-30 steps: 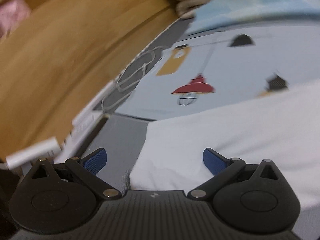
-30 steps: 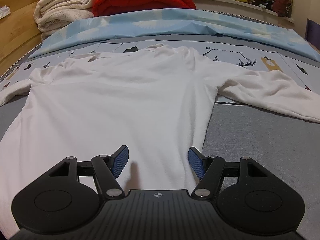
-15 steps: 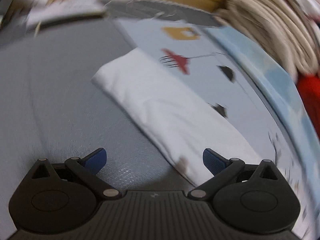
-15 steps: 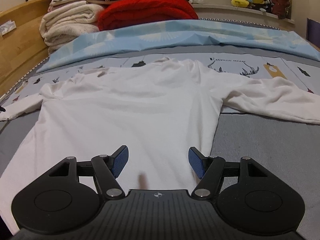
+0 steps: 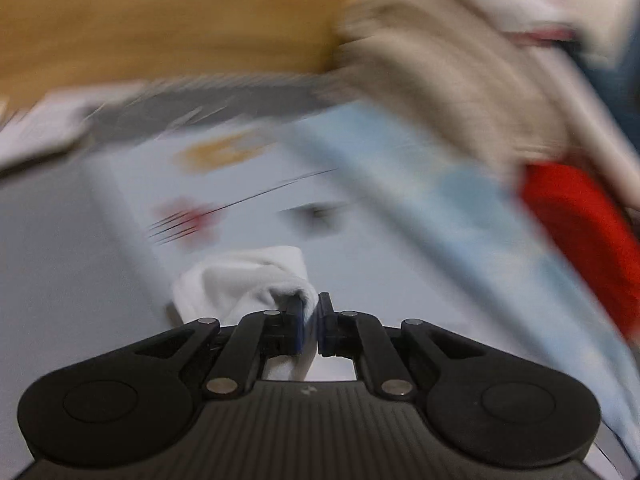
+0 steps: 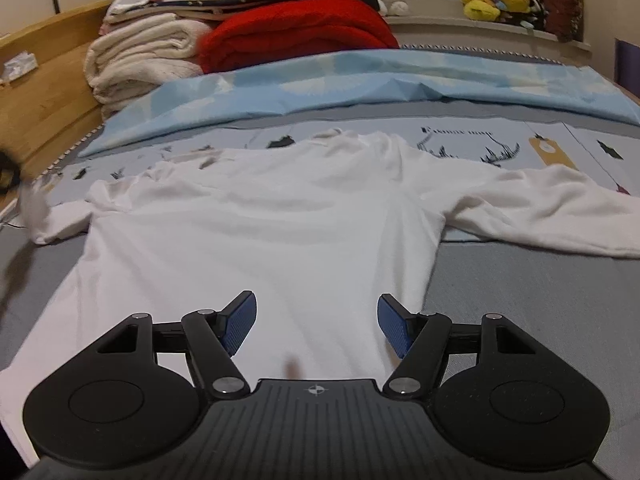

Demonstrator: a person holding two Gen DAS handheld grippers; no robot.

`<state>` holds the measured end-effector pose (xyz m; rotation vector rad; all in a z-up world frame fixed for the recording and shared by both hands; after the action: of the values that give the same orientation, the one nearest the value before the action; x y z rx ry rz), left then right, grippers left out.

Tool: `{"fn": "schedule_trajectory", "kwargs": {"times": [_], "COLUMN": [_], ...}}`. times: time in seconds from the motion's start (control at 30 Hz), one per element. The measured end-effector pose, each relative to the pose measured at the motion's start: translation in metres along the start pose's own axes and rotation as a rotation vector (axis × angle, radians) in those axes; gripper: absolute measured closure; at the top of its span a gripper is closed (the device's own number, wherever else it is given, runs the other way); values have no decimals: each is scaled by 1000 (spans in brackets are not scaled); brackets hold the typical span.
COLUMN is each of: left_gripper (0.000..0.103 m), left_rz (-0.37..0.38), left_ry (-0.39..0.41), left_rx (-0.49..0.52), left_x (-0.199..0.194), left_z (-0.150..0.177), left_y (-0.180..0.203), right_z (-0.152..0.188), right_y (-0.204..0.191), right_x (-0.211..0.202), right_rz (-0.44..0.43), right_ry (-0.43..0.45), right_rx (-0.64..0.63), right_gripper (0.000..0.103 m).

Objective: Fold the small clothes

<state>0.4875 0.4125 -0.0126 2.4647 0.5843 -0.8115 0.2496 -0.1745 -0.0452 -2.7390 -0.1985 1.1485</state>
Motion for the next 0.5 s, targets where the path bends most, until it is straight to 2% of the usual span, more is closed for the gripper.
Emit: {"fn": "schedule_trajectory", "kwargs": {"times": [0.1, 0.17, 0.2, 0.23, 0.27, 0.3, 0.33, 0.4, 0.43, 0.5], "left_gripper": [97, 95, 93, 74, 37, 22, 12, 13, 13, 12], "left_rz": [261, 408, 481, 535, 592, 621, 590, 493, 459, 410], "left_ry": [67, 81, 53, -3, -106, -202, -247, -240, -227, -200], "left_rx": [135, 248, 313, 369, 466, 579, 678, 865, 934, 991], "left_x": [-58, -93, -104, -109, -109, -107, -103, -96, -93, -88], "left_z": [20, 62, 95, 131, 175, 218, 258, 310, 323, 327], "left_y": [117, 188, 221, 247, 272, 289, 297, 291, 281, 253], "right_z": [-3, -6, -7, -8, -8, -9, -10, -11, -12, -12], "right_y": [-3, -3, -2, -1, -1, 0, 1, 4, 5, 9], "right_x": [-7, -10, -12, -13, -13, -13, -14, -17, -20, -23], "right_rz": [-15, -18, -16, -13, -10, -6, -5, -3, -7, -15], "right_ry": [23, 35, 39, 40, 40, 40, 42, 52, 57, 62], "right_rx": [-11, -11, -9, -7, -6, -5, -3, 11, 15, 25], "right_gripper": [34, 34, 34, 34, 34, 34, 34, 34, 34, 34]}}
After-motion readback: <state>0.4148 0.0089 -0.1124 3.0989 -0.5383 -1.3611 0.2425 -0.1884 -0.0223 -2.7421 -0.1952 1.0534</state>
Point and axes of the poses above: each gripper's, at about its wrist camera, not at the fingertips, and x roughly the way its jaws point, y to its right, z to its underside, the point moved 3 cm from there along x, roughly the way its jaws point, and after that the axes turned 1 degree about x, right-handed, at the moved point
